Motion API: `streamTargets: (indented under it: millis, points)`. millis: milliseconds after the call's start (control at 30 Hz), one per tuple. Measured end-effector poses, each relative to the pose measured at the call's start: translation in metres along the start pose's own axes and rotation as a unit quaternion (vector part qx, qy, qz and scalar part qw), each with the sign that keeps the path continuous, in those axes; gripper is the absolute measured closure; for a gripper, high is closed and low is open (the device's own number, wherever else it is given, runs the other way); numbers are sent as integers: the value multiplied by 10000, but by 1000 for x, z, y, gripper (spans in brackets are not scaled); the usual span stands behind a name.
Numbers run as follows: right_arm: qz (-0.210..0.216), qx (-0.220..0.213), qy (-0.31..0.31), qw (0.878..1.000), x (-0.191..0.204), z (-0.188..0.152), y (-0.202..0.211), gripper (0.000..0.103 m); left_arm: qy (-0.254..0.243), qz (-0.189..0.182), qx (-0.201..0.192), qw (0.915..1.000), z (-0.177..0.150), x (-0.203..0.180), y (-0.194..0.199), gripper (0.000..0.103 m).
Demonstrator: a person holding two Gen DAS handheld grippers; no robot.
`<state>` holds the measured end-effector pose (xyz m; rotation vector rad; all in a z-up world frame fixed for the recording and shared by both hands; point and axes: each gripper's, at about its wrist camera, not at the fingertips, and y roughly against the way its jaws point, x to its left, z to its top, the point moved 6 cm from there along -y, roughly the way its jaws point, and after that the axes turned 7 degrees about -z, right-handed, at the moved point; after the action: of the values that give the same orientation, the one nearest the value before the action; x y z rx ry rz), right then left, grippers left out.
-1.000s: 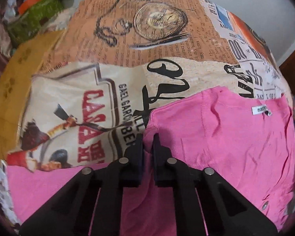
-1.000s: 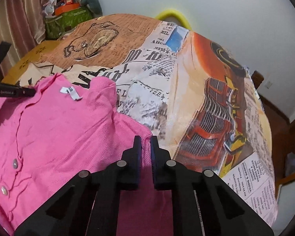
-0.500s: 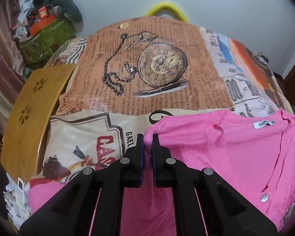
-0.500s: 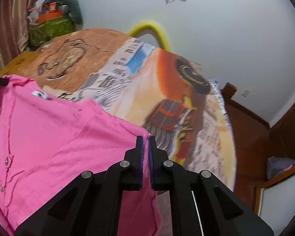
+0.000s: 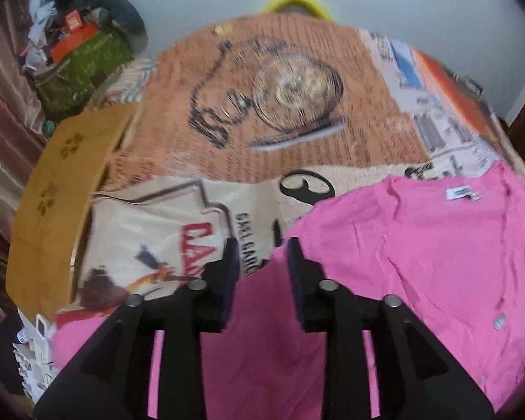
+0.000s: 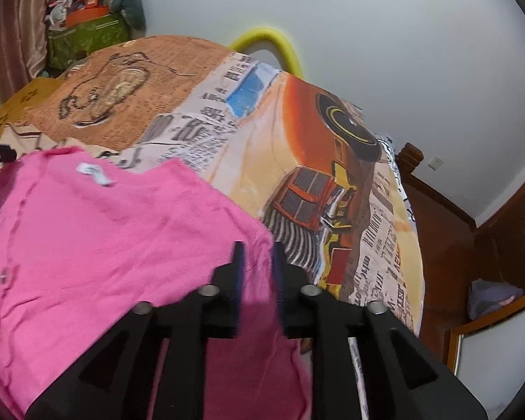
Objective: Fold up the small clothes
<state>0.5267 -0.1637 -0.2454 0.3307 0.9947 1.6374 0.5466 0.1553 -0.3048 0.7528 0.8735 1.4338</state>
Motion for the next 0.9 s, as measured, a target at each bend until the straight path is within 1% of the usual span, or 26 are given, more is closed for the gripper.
streamTargets:
  millis: [33,67,100,133,200,300,367,400,500,567,633,700,767,867,900]
  points:
    - [36,-128,-25,9999,1,2,9,71,43,-24,-111,9999,-1,5,12,62]
    - [86,-255,-51,9996,2,5,20,65,89,-39,-267,9996,-3,14,30,57]
    - [130,-331,-68,9993,4,6,28,63,112,-30,-362,9993,-6,20,42,52]
    - [191,-416,-93,9989,6,9,37,62,141,-5,-444,9989,-8,27,53,50]
    - [368,-554,-151,9977,10,12,55,62,281,56,-589,9978,-19,48,79,43]
    - [582,-678,-224,9958,21,14,77,59,523,160,-662,9963,-41,80,107,40]
    - [716,-729,-230,9945,32,13,89,56,631,380,-669,9950,-58,102,123,39]
    - [775,-740,-225,9940,37,11,93,56,721,458,-691,9939,-67,114,130,36]
    - [990,-743,-175,9922,58,3,101,54,1102,475,-630,9908,-93,148,143,34]
    - [1102,-702,-121,9913,74,-4,101,50,1370,470,-516,9881,-110,167,145,34]
    - [1199,-610,-102,9909,86,-11,98,50,1599,400,-424,9854,-126,180,145,34]
    - [1312,-468,-87,9902,99,-18,91,50,1850,233,-293,9820,-142,188,140,34]
    - [1378,-318,-30,9899,113,-26,83,50,2058,-26,-108,9785,-156,189,129,34]
    - [1410,-51,142,9899,131,-40,70,50,2270,-377,106,9731,-169,184,114,34]
    - [1402,27,193,9899,134,-45,66,50,2389,-553,175,9693,-172,181,107,34]
